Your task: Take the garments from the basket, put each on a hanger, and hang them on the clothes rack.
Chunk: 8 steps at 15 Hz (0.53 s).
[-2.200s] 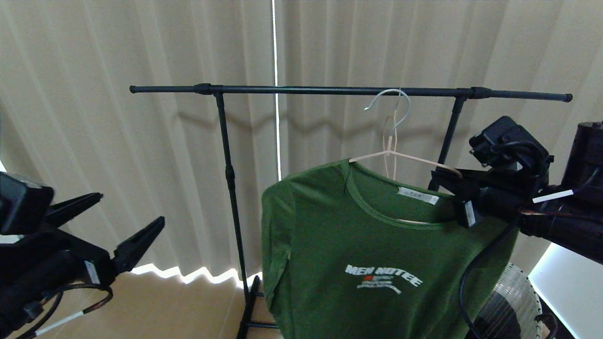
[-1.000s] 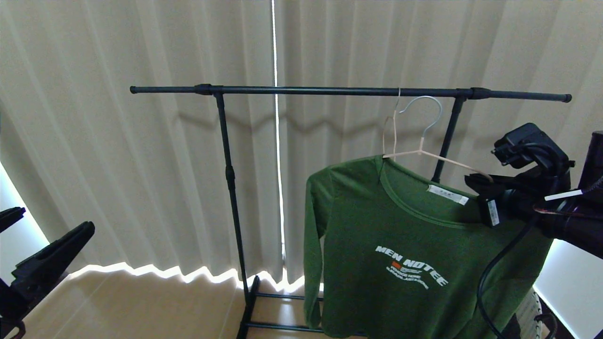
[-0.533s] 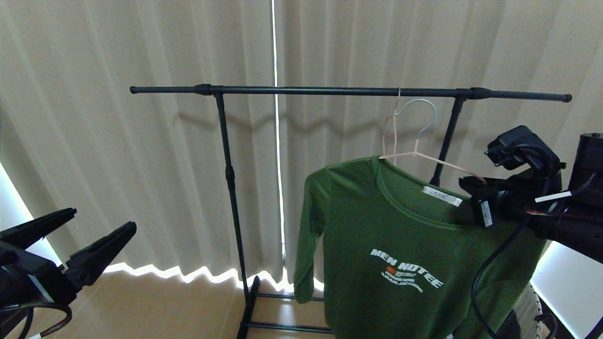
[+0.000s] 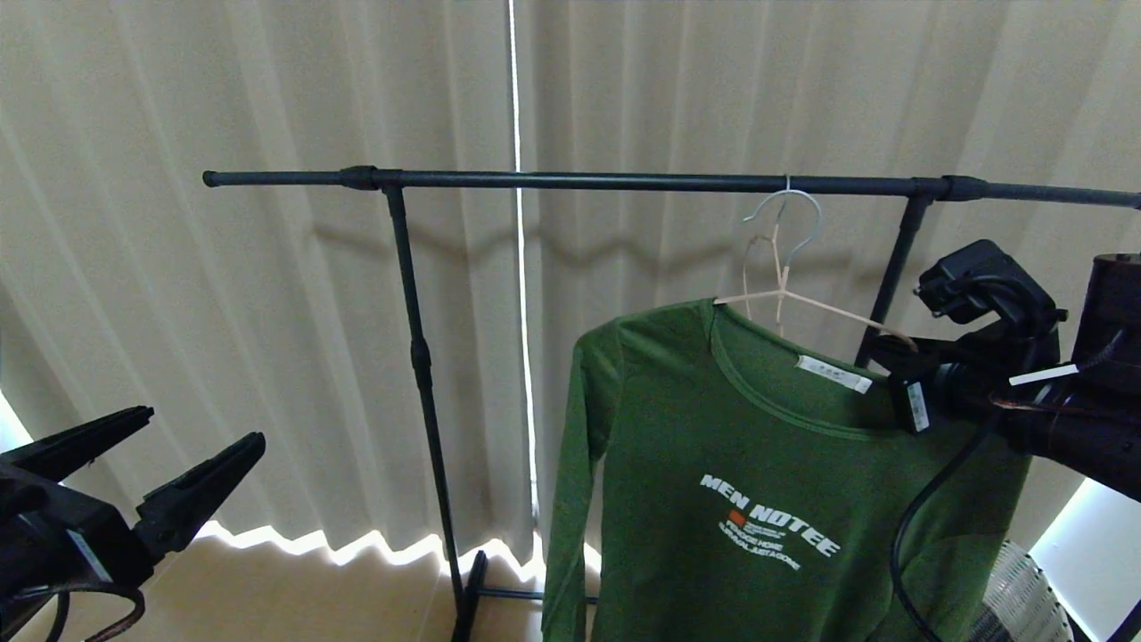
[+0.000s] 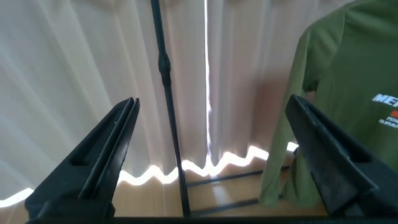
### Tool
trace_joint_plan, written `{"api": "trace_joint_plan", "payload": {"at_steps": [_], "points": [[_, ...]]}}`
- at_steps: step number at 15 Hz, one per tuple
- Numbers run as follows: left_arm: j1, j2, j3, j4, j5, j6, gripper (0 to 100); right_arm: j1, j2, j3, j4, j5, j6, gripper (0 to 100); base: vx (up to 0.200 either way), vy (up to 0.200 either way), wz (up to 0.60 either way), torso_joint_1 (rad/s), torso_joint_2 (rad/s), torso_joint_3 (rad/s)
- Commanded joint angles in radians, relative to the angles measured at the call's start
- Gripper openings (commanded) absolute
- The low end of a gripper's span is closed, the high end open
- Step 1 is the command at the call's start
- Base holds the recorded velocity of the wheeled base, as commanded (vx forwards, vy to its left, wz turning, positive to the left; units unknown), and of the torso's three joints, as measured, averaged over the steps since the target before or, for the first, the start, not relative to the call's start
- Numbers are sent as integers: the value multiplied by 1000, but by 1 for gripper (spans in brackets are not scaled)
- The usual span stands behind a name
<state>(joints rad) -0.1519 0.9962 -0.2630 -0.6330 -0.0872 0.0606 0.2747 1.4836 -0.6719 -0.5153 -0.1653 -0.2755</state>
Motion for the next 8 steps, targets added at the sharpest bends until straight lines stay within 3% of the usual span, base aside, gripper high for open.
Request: {"api": "trace_joint_plan", "payload": {"at_steps": [1,5,8], "points": [[0,2,-4,-1,0,-1,100,0,0,2,1,0,-1,0,200,0,0,-12,2,7],[0,7,-1,-1,0,2,100,37,-9,37,-5,0,6,0,200,0,0,1,1,4],[0,2,-1,-1,0,8,100,44,-9,11,1,-2,6,0,0,0,0,0,0,0]]}}
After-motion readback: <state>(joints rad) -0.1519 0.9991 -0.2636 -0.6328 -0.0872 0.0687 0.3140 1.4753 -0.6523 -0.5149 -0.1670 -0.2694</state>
